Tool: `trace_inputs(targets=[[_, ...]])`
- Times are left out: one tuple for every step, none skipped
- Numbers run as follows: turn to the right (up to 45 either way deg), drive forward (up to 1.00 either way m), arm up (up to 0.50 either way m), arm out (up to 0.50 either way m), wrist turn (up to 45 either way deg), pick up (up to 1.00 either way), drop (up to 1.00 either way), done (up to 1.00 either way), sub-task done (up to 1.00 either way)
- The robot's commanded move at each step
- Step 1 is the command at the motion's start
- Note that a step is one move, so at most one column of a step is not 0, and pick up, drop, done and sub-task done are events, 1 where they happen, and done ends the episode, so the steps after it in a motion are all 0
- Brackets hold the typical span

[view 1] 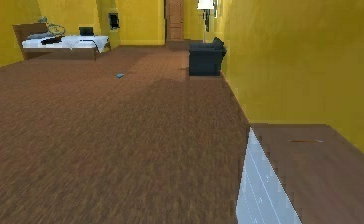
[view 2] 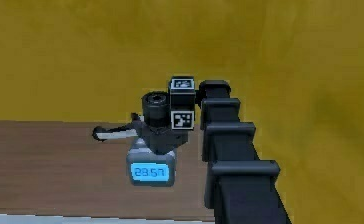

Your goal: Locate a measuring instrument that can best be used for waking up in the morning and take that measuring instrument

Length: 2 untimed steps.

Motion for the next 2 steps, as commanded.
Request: trace_inputs(targets=[[0.0, 0.0, 0.0, 0.0, 36.0, 0.0, 0.0, 0.0, 0.0], [0.0, 0.0, -0.28, 0.0, 0.0, 0.0, 0.0, 0.0, 0.0]])
